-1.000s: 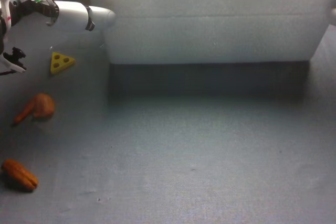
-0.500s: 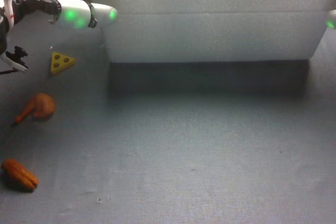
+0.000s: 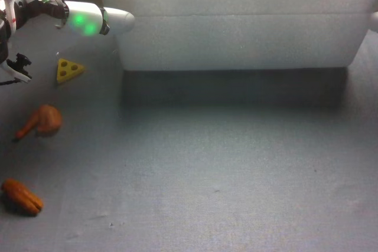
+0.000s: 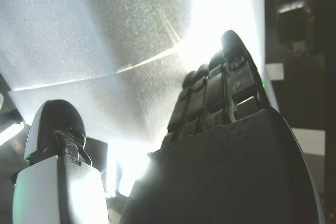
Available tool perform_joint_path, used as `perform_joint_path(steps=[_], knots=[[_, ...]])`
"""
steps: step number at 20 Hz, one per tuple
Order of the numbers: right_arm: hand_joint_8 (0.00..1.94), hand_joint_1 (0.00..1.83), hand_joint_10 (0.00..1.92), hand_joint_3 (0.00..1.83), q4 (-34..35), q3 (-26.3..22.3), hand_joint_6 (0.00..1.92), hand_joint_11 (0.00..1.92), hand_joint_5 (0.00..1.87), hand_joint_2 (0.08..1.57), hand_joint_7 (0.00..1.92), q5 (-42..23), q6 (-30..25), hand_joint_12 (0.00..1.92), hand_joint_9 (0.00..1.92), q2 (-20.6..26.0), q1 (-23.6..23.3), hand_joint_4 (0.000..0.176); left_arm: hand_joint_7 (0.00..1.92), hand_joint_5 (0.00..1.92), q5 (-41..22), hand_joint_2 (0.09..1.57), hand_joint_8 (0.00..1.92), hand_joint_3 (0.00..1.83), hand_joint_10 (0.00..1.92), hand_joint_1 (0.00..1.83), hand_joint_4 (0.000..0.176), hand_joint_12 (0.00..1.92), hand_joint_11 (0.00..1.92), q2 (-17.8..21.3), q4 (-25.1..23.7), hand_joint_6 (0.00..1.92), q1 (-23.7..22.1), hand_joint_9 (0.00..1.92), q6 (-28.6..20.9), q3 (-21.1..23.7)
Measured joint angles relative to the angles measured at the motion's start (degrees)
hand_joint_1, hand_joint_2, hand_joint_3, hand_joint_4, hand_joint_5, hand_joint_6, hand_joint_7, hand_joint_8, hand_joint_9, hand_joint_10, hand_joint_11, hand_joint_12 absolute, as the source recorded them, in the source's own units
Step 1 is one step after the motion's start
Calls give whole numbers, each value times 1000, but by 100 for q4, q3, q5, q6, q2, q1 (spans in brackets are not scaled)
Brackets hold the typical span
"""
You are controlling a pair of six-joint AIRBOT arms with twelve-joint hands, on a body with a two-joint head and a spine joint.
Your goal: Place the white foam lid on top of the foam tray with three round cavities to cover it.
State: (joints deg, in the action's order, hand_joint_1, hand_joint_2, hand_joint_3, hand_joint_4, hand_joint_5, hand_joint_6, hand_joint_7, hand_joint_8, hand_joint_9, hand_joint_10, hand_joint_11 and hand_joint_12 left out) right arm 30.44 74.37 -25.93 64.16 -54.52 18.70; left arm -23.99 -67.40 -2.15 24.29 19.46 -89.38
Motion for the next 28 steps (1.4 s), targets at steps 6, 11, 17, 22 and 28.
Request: perform_joint_path(steps=[6,11,17,22,28], knots=[[0,468,0,1,221,-96,0,1,0,1235,0,-59,367,463,0,0,0,0,0,0,-4,1040,0,0,0,464,80,984,0,55,50,0,42,0,131,17],[0,460,0,0,223,-133,0,0,0,1224,0,-57,411,1133,0,17,0,0,0,0,-92,1018,0,0,0,466,64,890,0,122,138,0,157,0,195,79],[0,394,0,1,308,-170,0,0,0,1237,0,-28,625,856,0,70,0,0,0,0,-120,1005,0,0,2,409,73,1027,0,127,269,0,184,14,302,83],[0,401,0,2,435,-262,0,0,0,1234,0,-11,874,0,0,146,0,0,0,0,-133,1003,0,0,0,409,63,936,0,164,400,0,238,0,365,87],[0,489,0,4,428,-330,0,0,0,1247,0,101,1067,0,0,236,-236,0,0,0,-146,1001,0,0,0,416,71,887,0,199,457,0,258,0,369,101]])
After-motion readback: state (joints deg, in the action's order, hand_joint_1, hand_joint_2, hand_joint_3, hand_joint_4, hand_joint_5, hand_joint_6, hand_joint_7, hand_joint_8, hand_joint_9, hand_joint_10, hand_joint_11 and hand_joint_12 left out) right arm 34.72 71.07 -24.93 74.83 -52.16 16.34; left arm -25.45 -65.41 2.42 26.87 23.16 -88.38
